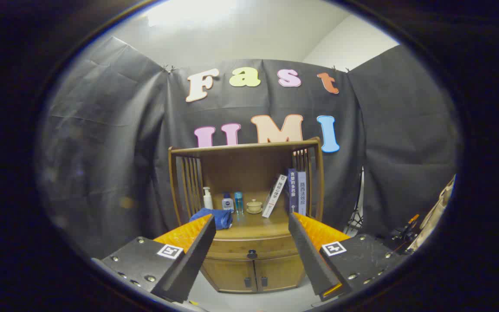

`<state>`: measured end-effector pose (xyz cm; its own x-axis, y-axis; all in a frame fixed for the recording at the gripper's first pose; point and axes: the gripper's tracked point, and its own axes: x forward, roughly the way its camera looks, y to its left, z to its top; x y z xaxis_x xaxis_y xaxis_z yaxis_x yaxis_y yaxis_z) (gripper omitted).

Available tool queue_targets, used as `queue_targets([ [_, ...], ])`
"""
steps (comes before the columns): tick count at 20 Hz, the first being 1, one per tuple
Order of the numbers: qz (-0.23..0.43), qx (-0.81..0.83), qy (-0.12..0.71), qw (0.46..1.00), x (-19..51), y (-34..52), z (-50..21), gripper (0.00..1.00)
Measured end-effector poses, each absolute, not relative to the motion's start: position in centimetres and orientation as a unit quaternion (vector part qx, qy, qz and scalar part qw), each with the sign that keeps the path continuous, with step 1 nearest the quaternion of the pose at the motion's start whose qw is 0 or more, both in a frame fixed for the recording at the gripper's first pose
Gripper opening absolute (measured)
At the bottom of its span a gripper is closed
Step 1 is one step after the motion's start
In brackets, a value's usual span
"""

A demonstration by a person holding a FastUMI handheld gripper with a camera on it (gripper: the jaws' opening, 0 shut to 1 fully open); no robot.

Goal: Pull open the drawer, take out the items inside it, and place them on the countertop above the cabinet.

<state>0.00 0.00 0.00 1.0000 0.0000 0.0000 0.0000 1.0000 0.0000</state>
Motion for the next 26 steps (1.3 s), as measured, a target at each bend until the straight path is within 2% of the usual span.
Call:
queue_targets([
  [10,-0.015,-0.015,0.033,0.999,1.0,-1.1,-2.9,1.00],
  [19,-0.031,-0.014,0.021,0.999,1.2,-2.3,-2.5,1.00],
  [26,-0.029,-0.022,0.017,0.999,4.0,-2.2,-4.4,1.00],
])
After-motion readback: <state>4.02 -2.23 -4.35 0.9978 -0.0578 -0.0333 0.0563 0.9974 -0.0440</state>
